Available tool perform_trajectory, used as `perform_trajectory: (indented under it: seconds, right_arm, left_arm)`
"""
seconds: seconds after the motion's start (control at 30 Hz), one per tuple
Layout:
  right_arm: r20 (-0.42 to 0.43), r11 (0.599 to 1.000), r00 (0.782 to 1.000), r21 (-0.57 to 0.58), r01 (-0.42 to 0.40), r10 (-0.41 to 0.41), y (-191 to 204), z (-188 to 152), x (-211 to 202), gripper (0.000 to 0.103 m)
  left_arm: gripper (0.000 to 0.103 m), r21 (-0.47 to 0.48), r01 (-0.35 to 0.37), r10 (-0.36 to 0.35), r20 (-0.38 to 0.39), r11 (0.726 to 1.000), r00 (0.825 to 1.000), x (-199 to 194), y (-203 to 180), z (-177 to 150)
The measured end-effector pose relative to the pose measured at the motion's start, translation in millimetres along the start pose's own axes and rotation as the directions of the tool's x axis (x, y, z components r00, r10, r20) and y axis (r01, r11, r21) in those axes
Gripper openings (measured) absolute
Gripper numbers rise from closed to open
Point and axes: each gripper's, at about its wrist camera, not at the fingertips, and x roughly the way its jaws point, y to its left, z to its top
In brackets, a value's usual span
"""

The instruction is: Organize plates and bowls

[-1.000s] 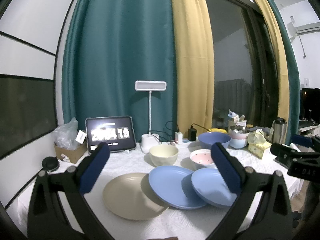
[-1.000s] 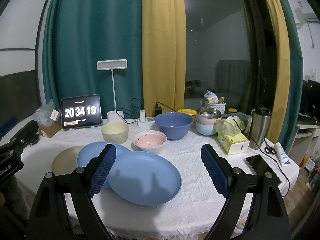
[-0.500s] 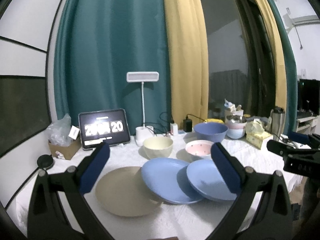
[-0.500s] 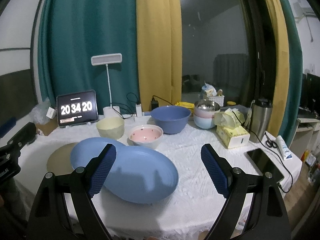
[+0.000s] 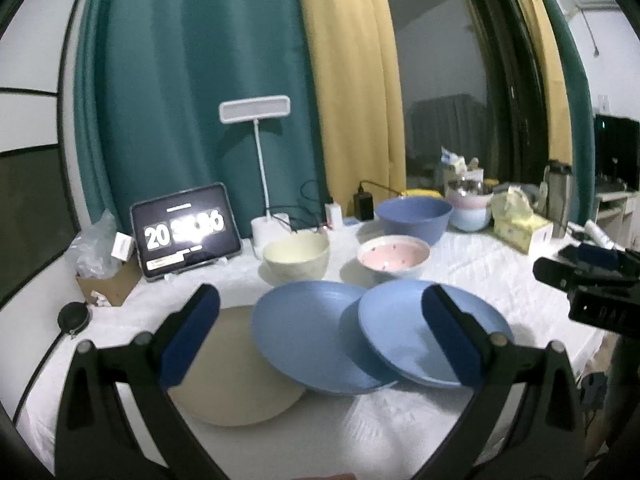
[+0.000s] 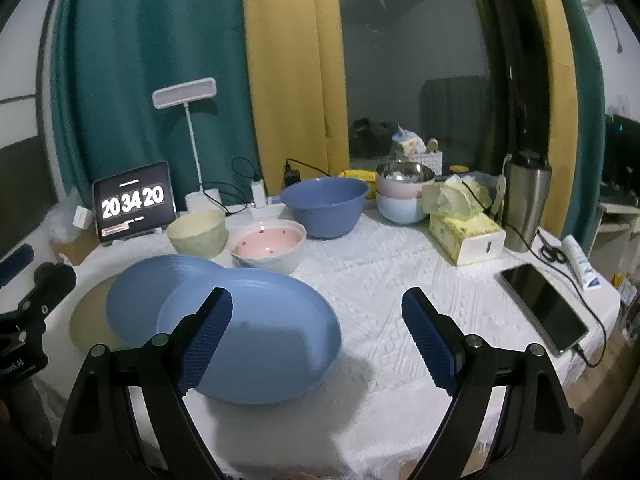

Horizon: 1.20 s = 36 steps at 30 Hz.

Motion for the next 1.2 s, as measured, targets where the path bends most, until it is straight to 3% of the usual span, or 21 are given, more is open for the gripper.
perform_trajectory:
  seconds: [0.3, 0.57, 0.7, 0.83, 1.0, 1.1, 1.2]
  right_arm:
    - [-0.079, 0.999, 0.997, 0.028, -0.02, 0.022, -18.9, -7.9, 35.9, 0.089]
    - [-0.167, 0.994, 0.98, 0.047, -0.098, 0.105, -24.5, -17.5, 67.3, 0.088]
    - [-0.201, 0.991, 0.971, 0.055, -0.121, 0.13, -25.9, -24.5, 79.6, 0.085]
    - [-0.23, 0.988, 0.961, 0.062, -0.141, 0.152, -26.9, -29.8, 89.3, 0.081]
    - [-0.259, 0.984, 0.95, 0.078, -0.158, 0.173, -28.6, -36.1, 101.9, 0.066]
    - [-0.283, 0.981, 0.94, 0.084, -0.173, 0.19, -29.7, -40.8, 109.5, 0.062]
    - [-0.299, 0.98, 0.933, 0.082, -0.182, 0.199, -28.8, -45.1, 114.9, 0.055]
  left_arm:
    - [0.101, 0.034, 0.029, -0.027, -0.068, 0.999, 0.997, 35.5, -23.4, -5.2]
    - [0.1, 0.044, 0.057, -0.05, -0.14, 0.997, 0.989, 64.7, -40.2, -13.5]
    - [0.087, 0.031, 0.084, -0.076, -0.203, 0.996, 0.976, 79.4, -46.3, -21.1]
    - [0.081, 0.044, 0.085, -0.071, -0.244, 0.995, 0.967, 89.4, -53.7, -28.0]
    - [0.051, 0.037, 0.053, -0.038, -0.313, 0.998, 0.949, 106.7, -55.2, -39.2]
    - [0.043, 0.03, 0.043, -0.029, -0.355, 0.999, 0.935, 115.5, -57.1, -46.0]
    - [0.041, 0.031, 0.042, -0.028, -0.358, 0.999, 0.933, 117.7, -59.4, -48.4]
